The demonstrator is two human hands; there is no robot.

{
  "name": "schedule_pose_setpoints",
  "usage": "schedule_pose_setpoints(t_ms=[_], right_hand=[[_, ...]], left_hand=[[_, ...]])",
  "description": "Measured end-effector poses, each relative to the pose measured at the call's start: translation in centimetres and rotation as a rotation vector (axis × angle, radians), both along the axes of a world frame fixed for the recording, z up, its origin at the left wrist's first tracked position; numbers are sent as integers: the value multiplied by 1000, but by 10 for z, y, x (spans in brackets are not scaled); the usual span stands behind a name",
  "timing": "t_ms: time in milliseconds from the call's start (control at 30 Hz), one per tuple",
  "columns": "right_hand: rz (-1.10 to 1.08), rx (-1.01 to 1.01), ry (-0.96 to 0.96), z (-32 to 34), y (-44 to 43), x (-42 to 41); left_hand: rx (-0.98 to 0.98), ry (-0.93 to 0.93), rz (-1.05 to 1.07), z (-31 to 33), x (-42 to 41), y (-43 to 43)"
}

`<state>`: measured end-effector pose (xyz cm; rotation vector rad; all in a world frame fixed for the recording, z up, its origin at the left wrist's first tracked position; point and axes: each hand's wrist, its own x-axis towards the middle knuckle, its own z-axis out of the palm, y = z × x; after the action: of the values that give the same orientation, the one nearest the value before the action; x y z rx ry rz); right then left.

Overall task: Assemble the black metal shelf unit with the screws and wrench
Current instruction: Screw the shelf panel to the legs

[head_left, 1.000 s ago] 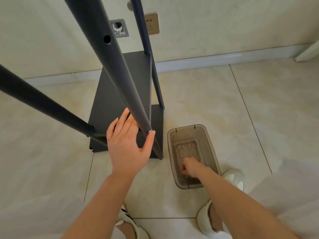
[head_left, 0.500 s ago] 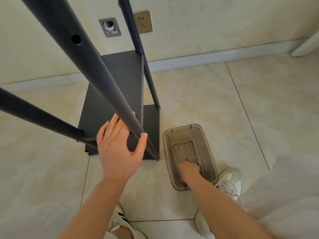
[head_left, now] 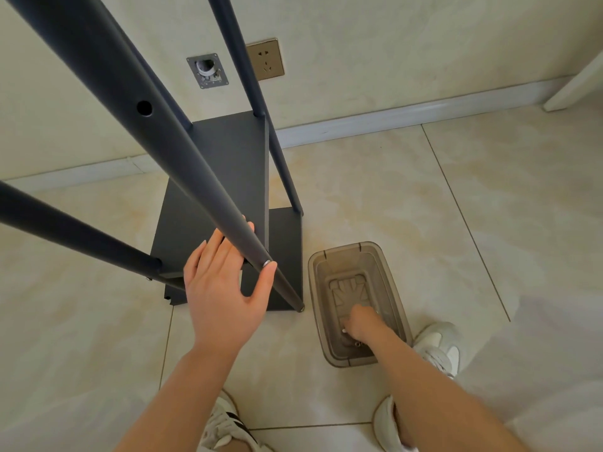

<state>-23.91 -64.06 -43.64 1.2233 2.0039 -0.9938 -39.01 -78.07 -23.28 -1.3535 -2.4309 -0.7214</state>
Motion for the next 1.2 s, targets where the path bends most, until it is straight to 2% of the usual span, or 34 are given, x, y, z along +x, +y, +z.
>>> schedule_pose_setpoints(t_ms=[200, 300, 533, 700, 900, 1133, 1200], right_hand=[[-579, -188, 363, 14, 17, -6], [-711, -176, 522, 32, 23, -11], [-680, -111, 766, 92, 24, -37], [-681, -82, 838, 141, 16, -58], [-629, -57, 956, 186, -5, -81], [-391, -16, 820, 173, -38, -116], [-353, -9, 793, 170, -48, -126]], left_hand=[[-20, -74, -2, 10, 4, 0], [-13, -115, 4, 15, 6, 1], [-24, -246, 63, 29, 10, 8], [-52, -402, 141, 41, 4, 15], [-21, -451, 212, 45, 1, 15], [-134, -589, 273, 59, -35, 4], [-98, -613, 286, 63, -49, -6]])
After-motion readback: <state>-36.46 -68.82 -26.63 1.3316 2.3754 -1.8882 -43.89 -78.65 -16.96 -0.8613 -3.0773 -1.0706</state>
